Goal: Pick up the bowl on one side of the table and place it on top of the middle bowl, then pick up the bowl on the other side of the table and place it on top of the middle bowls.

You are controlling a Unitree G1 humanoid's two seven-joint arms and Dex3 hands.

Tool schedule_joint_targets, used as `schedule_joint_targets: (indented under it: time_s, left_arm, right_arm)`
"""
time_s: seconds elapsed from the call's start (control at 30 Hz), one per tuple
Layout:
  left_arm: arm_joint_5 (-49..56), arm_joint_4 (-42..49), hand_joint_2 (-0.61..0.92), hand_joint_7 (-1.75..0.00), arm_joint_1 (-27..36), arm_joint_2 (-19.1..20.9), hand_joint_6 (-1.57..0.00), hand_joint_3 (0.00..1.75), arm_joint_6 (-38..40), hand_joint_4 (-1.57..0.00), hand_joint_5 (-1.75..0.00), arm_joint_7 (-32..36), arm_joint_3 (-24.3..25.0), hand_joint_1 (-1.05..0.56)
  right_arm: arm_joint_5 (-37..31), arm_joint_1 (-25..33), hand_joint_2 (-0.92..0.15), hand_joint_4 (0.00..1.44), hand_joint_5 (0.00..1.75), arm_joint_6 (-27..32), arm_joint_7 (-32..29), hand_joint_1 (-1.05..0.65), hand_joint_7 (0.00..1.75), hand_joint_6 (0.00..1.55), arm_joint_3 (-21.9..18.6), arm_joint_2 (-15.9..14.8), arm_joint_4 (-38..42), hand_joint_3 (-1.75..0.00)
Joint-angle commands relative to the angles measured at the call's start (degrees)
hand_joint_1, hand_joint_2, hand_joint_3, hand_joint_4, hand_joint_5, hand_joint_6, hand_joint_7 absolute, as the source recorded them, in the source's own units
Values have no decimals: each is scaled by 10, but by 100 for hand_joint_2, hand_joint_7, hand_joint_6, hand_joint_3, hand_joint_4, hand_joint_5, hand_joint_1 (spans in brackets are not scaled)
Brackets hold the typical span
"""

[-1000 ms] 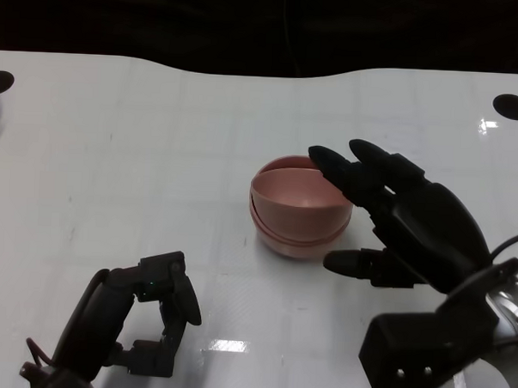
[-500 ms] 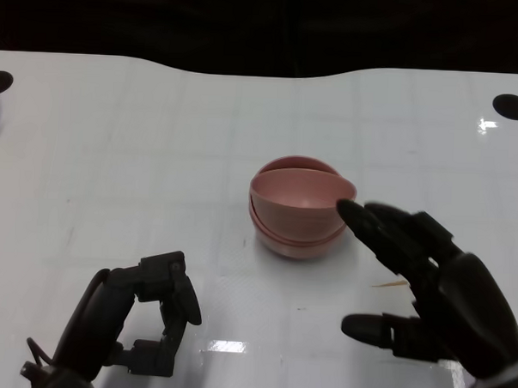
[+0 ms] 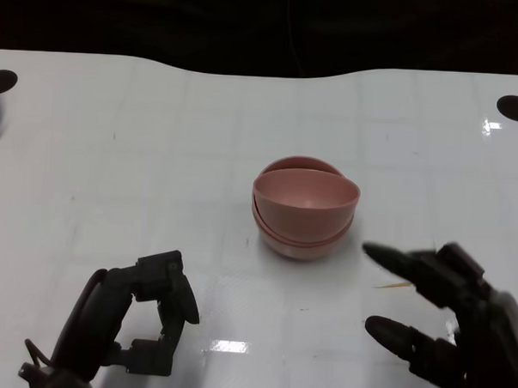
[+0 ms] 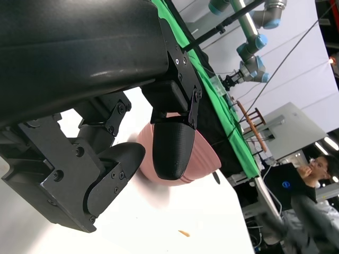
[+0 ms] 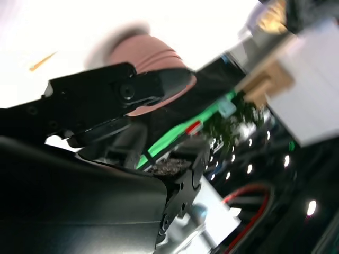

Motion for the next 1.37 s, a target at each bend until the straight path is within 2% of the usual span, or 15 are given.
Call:
schedule_joint_targets:
  time_s: [0.03,0.1,0.27,0.4,0.5,0.87,1.37]
  left_arm:
    - [-5,-3,30,-153,2,9,-84,151,-1,-93,-169,-4,0,3]
    - [-6,-2,30,-153,1,10,-84,151,-2,-93,-169,-4,-1,3]
    - [-4,-4,30,-154,3,13,-83,150,-2,-92,-169,-3,0,1]
    - [-8,-8,31,-154,6,14,-83,151,0,-92,-169,-7,-1,2]
    - [-9,-9,31,-154,8,15,-83,151,0,-91,-170,-10,-2,2]
    - [-21,-8,32,-153,12,18,-83,151,7,-89,-171,-23,-2,1]
    - [-37,8,25,-149,5,24,-82,155,8,-85,-169,-51,-5,-3]
  right_arm:
    - [21,6,-62,68,126,-41,-17,-3,85,74,-16,9,27,-77]
    - [36,5,-50,71,136,-61,-14,1,93,75,-20,17,44,-101]
    - [86,3,-42,77,153,-88,20,8,111,80,-28,25,71,-124]
    - [136,9,-29,87,169,-84,68,14,129,85,-30,25,74,-155]
    - [158,12,-23,89,173,-76,95,12,139,84,-33,29,71,-164]
    - [179,11,-25,87,175,-67,145,10,144,81,-55,51,87,-161]
    - [182,-5,-26,82,164,-88,166,9,132,81,-76,60,124,-156]
